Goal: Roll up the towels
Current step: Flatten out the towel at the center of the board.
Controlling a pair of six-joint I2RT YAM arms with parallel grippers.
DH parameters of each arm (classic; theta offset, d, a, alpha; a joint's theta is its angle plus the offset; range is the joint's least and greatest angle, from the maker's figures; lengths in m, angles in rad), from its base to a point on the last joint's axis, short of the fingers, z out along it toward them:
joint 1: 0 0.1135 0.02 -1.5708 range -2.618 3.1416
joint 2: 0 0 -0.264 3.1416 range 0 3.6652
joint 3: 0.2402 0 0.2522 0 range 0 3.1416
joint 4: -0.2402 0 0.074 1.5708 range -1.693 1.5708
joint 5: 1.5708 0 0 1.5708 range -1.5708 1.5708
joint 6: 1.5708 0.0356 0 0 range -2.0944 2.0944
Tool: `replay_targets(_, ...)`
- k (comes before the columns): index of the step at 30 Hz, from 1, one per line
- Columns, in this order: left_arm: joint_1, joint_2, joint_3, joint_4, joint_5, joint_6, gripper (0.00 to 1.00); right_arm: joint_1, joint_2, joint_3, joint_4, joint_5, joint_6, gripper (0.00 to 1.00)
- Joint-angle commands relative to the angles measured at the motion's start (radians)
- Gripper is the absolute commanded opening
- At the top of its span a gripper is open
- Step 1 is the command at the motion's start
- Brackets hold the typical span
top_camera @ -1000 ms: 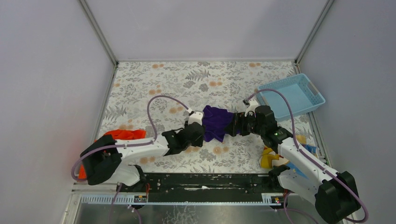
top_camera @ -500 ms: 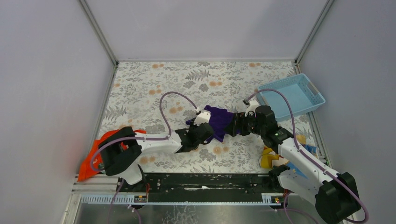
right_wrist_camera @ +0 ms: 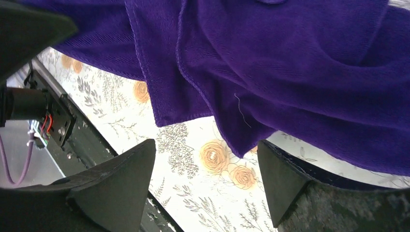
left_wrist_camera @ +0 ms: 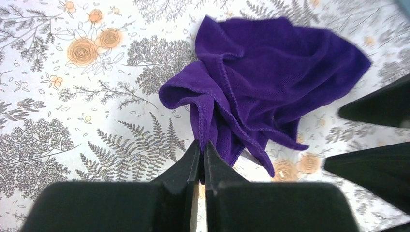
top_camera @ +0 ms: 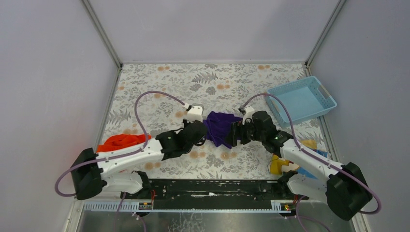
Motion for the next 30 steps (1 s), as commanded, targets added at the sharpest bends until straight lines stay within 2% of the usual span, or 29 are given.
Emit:
replay_targets(1, -0.002, -0.081, 0.039, -0.103, -0.013, -0.061, 0.00, 0.084, 0.039, 0.066, 0.083, 0.066, -0.024, 0.84)
replay_targets(8, -0.002, -0.167, 0.059, -0.152, 0.009, -0.085, 0.00, 0.176, 0.083, 0.078, 0.077, 0.163, -0.028, 0.80)
replay_targets(12, -0.002, -0.169, 0.062, -0.153, 0.027, -0.090, 0.00, 0.235, 0.102, 0.103, 0.086, 0.145, 0.000, 0.73)
replay_targets(21, -0.003, -0.157, 0.057, -0.153, 0.032, -0.094, 0.00, 0.364, 0.219, 0.149, 0.150, 0.195, 0.037, 0.71)
replay_targets(23, -0.003, -0.162, 0.055, -0.155, 0.032, -0.094, 0.00, 0.381, 0.257, 0.165, 0.145, 0.234, 0.036, 0.67)
replay_targets(25, -0.002, -0.170, 0.054, -0.168, 0.022, -0.096, 0.00, 0.387, 0.290, 0.180, 0.132, 0.282, 0.030, 0.56)
replay_targets(28, -0.003, -0.189, 0.047, -0.198, -0.020, -0.098, 0.00, 0.387, 0.285, 0.207, 0.058, 0.367, -0.014, 0.18)
replay_targets(30, 0.005, -0.207, 0.051, -0.234, -0.062, -0.100, 0.00, 0.385, 0.241, 0.246, -0.006, 0.441, -0.069, 0.02)
